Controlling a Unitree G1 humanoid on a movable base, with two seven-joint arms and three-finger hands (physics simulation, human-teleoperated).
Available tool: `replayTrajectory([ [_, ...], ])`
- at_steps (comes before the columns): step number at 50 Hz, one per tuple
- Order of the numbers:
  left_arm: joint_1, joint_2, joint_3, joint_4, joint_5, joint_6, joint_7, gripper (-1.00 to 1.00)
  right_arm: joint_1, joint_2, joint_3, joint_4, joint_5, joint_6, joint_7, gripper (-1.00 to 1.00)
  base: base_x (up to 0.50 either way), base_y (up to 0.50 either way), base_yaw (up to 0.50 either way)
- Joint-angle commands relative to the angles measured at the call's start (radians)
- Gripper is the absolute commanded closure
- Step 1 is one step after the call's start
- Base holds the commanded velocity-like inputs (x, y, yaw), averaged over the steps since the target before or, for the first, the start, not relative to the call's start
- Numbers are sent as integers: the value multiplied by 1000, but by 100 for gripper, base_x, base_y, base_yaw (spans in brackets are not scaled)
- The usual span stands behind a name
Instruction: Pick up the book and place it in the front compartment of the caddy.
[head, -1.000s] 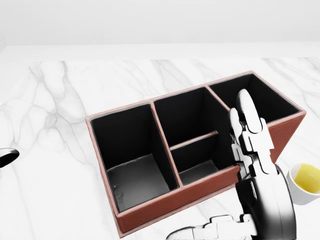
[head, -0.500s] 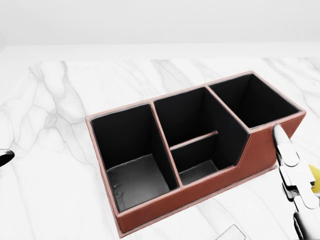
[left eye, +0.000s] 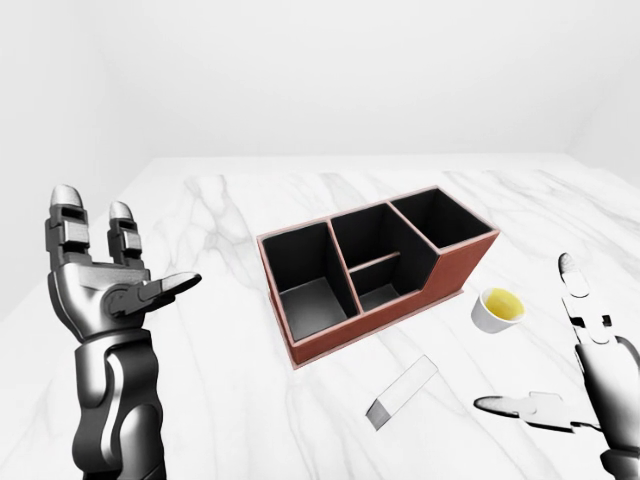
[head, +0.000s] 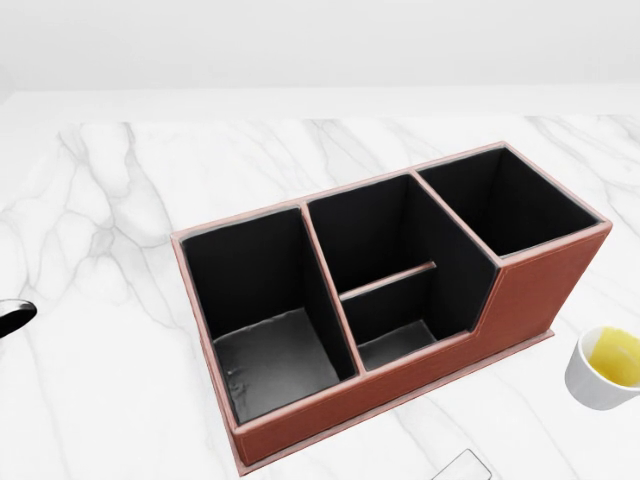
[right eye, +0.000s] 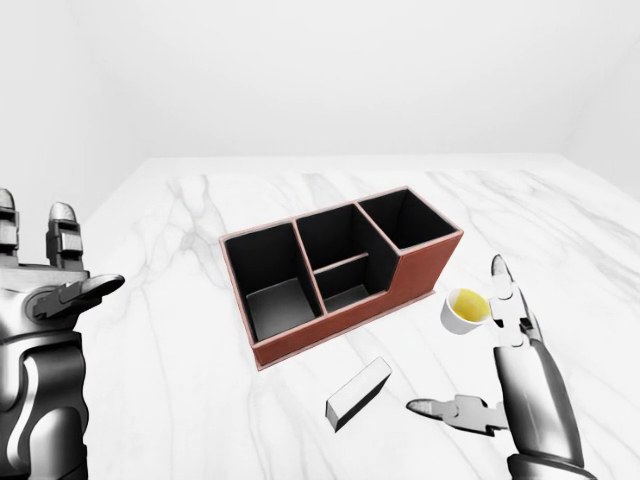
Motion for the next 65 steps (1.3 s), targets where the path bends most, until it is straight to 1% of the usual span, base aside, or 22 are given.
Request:
replayTrajectory([
  [1, -4, 3, 0, 10, 0, 0, 0, -100, -43, 0, -24, -2, -77, 2, 0, -100, 0, 0, 0],
  [6, -7, 6, 4, 11, -5, 0, 3, -100, -59, 0, 1, -2, -131, 2, 0, -100, 0, 0, 0],
  [12, -4, 5, 1, 8, -3, 0, 3, -100, -16, 0, 45, -2, -155, 2, 0, -99, 0, 0, 0],
  [18, -6, 7, 6, 9, -6, 0, 4, -100, 7, 0, 30, -2, -164, 2, 0, -100, 0, 0, 0],
  [22, -6, 6, 3, 15, -2, 0, 2, -100, 15, 0, 14, -2, -173, -29, 0, -99, 0, 0, 0],
  [25, -4, 3, -2, 18, 3, 0, -1, -100, 29, 0, 21, -2, -193, -54, 0, -100, 0, 0, 0],
  [29, -9, 2, -6, 29, 8, 0, -4, -100, 39, 0, 55, -2, -229, -42, 0, -100, 0, 0, 0],
  [33, -14, 4, -7, 47, 11, 0, -9, -100, 52, 0, 121, -2, -281, 2, 0, -100, 0, 0, 0],
  [37, -19, 7, -7, 57, 9, 0, -10, -100, 95, 0, 190, -2, -293, 2, 0, -100, 0, 0, 0],
  [41, -18, 5, -13, 70, 15, 0, -14, -100, 114, 0, 272, -2, -347, 2, 0, -100, 0, 0, 0],
  [47, -19, 3, -20, 82, 22, 0, -20, -100, 101, 0, 299, -2, -402, 2, 0, -100, 0, 0, 0],
  [52, -21, 3, -20, 91, 23, 0, -23, -100, 103, 0, 311, -2, -422, 2, 0, -100, 0, 0, 0],
  [58, -15, 1, -24, 81, 24, 0, -21, -100, 115, 0, 344, -2, -446, 2, 0, -99, 0, 0, 0],
  [65, -12, 0, -22, 73, 24, 0, -20, -100, 134, -47, 395, -2, -480, 2, 0, -100, 0, 0, 0],
])
